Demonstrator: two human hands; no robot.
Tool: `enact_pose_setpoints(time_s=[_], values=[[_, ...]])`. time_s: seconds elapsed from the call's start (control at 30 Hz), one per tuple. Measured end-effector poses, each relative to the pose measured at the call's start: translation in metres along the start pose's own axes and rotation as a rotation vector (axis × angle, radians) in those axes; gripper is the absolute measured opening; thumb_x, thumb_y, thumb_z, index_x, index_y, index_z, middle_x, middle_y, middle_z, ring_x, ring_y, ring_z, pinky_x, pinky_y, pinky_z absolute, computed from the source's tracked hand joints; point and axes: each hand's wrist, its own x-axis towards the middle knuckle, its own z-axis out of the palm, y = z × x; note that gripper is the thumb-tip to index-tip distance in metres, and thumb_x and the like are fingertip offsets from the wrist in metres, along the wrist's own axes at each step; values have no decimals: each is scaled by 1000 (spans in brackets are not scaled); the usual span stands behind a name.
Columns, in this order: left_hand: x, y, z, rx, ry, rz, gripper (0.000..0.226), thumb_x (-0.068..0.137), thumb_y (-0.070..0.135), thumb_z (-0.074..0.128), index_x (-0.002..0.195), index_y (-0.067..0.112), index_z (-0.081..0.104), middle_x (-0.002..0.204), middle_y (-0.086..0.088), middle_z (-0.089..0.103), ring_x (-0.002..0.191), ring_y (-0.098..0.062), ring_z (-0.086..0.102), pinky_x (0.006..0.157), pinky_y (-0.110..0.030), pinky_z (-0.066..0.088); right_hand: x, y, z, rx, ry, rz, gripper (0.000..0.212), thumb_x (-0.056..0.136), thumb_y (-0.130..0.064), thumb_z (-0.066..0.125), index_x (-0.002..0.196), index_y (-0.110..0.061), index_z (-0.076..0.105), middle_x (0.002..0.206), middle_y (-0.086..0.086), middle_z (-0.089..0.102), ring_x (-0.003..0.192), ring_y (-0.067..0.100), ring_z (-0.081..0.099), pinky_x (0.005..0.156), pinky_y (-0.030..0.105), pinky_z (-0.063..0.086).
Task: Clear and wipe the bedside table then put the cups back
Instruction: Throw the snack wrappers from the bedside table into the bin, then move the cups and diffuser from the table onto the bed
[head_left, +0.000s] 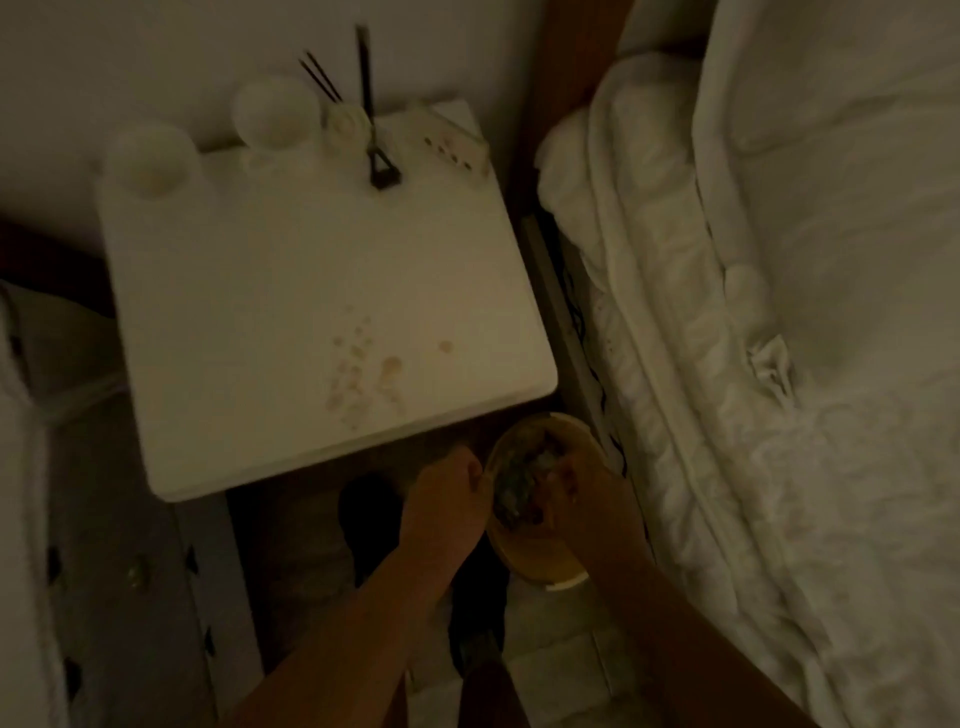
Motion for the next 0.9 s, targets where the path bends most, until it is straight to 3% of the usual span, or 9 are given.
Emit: enact_pose_setpoints(time_s=[0.1, 0.2, 0.27, 0.4, 0.6, 0.73, 0.9], values=[[-4, 3, -55, 51, 90, 30, 19, 96, 36, 51, 85, 20, 50, 73, 1, 56, 63, -14, 54, 54, -29, 42, -6, -54, -24, -97, 19, -128, 15, 98, -35, 49, 87, -25, 53, 72, -13, 48, 60, 4, 46, 50, 14, 31], [-7, 0, -105, 73, 141, 44, 17, 96, 38, 50, 92, 22, 50, 71, 5, 54, 64, -14, 56, 57, -28, 45, -10, -111, -42, -105, -13, -247, 14, 99, -37, 45, 95, -27, 54, 77, -12, 56, 63, 2, 52, 50, 10, 32], [-6, -4, -139, 98, 197, 48, 16, 95, 40, 49, 97, 24, 51, 71, 9, 53, 68, -12, 57, 63, -28, 48, -10, -154, -50, -81, -30, -326, 10, 98, -38, 46, 100, -31, 53, 83, -13, 59, 69, 1, 56, 54, 12, 38], [3, -15, -191, 87, 321, 21, 16, 93, 43, 50, 97, 27, 50, 71, 13, 45, 69, -8, 51, 64, -21, 39, -3, -222, -52, -92, -1, -463, 16, 96, -35, 52, 110, -28, 55, 94, -14, 62, 80, 2, 59, 74, 22, 51], [32, -48, -257, 33, 463, 59, 24, 93, 46, 50, 106, 25, 50, 82, 13, 45, 78, -9, 53, 71, -21, 38, 27, -304, -29, -170, 80, -622, 28, 91, -43, 54, 117, -31, 51, 107, -14, 58, 87, 4, 61, 73, 24, 52], [52, -60, -290, 2, 549, 84, 37, 91, 48, 53, 119, 24, 46, 100, 8, 52, 88, -10, 56, 73, -25, 48, 57, -347, -21, -159, 178, -639, 47, 90, -38, 60, 131, -21, 46, 127, 0, 50, 107, 18, 60, 79, 36, 56], [97, -64, -313, 74, 635, 62, 70, 87, 52, 58, 142, 19, 28, 138, -4, 40, 121, -21, 48, 90, -35, 53, 101, -383, -13, -230, 297, -651, 74, 84, -32, 68, 144, -14, 29, 148, 16, 29, 135, 37, 37, 97, 46, 51]])
